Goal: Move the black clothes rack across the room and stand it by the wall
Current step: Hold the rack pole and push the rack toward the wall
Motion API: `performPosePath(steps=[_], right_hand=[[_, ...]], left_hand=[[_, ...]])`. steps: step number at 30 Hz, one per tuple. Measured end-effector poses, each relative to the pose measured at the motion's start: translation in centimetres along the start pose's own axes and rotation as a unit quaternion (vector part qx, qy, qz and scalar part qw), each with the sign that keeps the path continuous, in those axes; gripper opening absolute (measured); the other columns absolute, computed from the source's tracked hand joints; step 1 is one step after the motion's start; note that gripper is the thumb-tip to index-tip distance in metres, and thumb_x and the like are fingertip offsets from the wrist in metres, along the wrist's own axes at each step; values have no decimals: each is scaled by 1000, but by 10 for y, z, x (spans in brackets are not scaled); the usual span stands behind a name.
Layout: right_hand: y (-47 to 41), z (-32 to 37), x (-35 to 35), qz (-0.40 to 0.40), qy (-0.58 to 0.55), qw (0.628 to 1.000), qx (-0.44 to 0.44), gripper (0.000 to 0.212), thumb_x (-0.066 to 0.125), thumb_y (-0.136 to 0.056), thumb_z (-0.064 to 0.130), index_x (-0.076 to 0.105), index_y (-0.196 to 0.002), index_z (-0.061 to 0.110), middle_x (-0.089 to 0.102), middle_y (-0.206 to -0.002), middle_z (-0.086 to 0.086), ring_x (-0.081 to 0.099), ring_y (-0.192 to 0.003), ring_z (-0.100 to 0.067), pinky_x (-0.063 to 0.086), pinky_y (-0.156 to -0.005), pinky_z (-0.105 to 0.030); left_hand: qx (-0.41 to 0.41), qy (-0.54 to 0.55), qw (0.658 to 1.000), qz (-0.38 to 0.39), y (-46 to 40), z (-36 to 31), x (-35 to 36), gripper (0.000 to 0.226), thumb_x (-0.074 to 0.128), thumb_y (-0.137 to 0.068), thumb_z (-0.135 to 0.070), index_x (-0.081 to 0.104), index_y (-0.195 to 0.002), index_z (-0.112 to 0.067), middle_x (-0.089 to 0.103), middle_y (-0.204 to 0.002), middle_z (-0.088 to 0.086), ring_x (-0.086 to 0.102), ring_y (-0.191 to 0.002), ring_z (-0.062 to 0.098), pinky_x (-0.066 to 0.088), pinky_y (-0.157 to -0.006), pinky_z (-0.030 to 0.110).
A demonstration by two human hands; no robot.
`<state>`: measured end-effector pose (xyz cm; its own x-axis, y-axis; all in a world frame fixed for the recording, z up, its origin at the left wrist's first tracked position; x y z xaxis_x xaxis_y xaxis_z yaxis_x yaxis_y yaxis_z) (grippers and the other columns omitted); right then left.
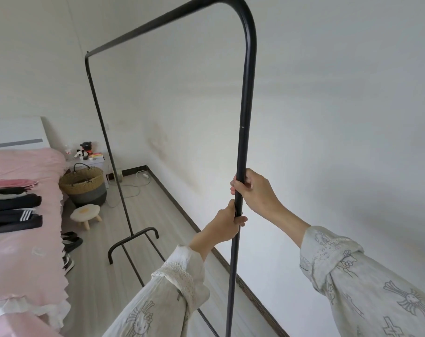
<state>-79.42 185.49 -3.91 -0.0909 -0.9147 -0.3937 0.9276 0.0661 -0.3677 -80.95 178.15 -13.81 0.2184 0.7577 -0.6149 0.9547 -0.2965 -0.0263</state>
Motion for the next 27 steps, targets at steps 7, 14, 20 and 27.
performPosePath(steps=[7, 14, 20, 27], right_hand=[[-76, -59, -51, 22, -2, 1000, 1, 4, 53, -88, 13, 53, -86, 9, 65, -74, -3, 63, -68, -12, 49, -64, -12], [-140, -103, -97, 19, -16, 1000, 4, 5, 54, -88, 14, 54, -85, 10, 65, -72, 0, 62, -61, -1, 46, -61, -8], [-174, -128, -120, 7, -26, 1000, 2, 5, 53, -89, 13, 53, -85, 11, 65, -74, -2, 62, -65, -8, 47, -58, -5], [-196, -144, -134, 7, -14, 1000, 6, 3, 52, -88, 11, 52, -85, 11, 64, -75, -2, 63, -69, -15, 50, -70, -19]], left_hand=[[-20, -7, 1000, -9, -95, -27, 31, 25, 43, -93, -16, 37, -115, -7, 66, -104, 17, 60, -98, 30, 48, -88, 40], [-26, -28, 999, -3, -178, -47, 51, 30, 43, -93, -19, 34, -120, -9, 66, -105, 16, 58, -93, 26, 48, -84, 36], [-23, -34, 999, 10, -222, -57, 63, 29, 44, -92, -19, 34, -119, -12, 66, -106, 16, 57, -90, 24, 44, -78, 32], [-7, -30, 1000, 7, -254, -61, 72, 31, 45, -92, -18, 35, -120, -11, 65, -95, 12, 56, -82, 23, 42, -71, 30]])
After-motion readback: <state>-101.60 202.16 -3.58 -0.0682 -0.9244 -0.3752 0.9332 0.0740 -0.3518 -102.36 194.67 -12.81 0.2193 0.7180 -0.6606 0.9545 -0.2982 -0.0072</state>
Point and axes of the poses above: each hand's wrist, its own y-axis away from the middle knuckle, its own x-axis out of the palm, z = x × y, the point moved 9 cm from there along -y, towards the middle knuckle
